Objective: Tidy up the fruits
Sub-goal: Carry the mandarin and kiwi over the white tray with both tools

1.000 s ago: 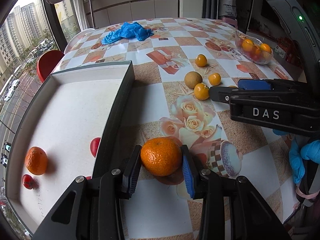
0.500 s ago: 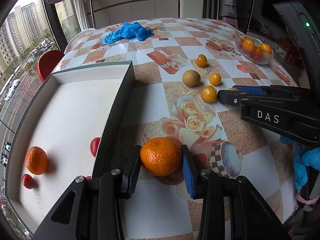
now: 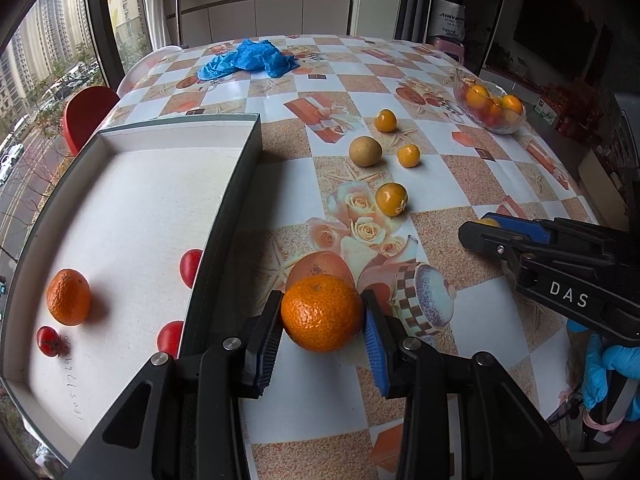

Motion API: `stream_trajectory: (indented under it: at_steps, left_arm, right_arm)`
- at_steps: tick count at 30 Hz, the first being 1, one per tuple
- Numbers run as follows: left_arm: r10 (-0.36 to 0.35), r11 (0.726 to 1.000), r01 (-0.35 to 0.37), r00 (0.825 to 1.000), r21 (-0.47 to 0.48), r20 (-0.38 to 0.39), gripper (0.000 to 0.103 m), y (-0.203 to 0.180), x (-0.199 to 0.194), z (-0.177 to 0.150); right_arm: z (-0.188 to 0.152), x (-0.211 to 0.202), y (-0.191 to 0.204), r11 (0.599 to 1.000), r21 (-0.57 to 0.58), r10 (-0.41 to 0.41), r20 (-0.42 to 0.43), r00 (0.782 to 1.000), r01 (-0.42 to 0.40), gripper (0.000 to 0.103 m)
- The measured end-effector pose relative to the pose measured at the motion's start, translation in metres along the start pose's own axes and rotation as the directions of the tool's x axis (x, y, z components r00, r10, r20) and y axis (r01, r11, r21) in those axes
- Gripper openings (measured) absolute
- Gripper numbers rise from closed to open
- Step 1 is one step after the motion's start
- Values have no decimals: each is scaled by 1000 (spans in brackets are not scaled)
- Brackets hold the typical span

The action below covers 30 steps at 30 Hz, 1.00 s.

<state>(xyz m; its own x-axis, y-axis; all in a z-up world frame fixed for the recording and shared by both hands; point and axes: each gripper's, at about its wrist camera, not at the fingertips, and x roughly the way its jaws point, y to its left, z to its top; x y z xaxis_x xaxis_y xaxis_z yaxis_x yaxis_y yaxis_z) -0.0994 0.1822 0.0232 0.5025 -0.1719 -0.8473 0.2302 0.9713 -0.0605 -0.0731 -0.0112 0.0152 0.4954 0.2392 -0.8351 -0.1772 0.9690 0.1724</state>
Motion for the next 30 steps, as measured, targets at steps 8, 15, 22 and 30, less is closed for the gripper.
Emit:
stream_trajectory:
  at_steps: [8, 15, 22, 30]
  left_arm:
    - [1, 1000, -1, 999, 3, 37, 40, 4, -20, 0]
    - [2, 1000, -1, 998, -17, 63, 40, 14, -32, -3]
    - [-1, 999, 5, 996, -40, 92, 40, 27, -44, -6]
    - [9, 997, 1, 991, -78, 133, 40, 50, -61, -8]
  right_arm:
    - [-5, -9, 6, 1000, 11, -3, -3, 1000, 3, 30]
    - [-2, -20, 24, 1000, -21, -9, 11, 1000, 9, 30]
    - [-2, -28, 44, 998, -56, -12, 19, 1000, 13, 30]
    - [1, -32, 70, 995, -100, -7, 21, 1000, 9, 30]
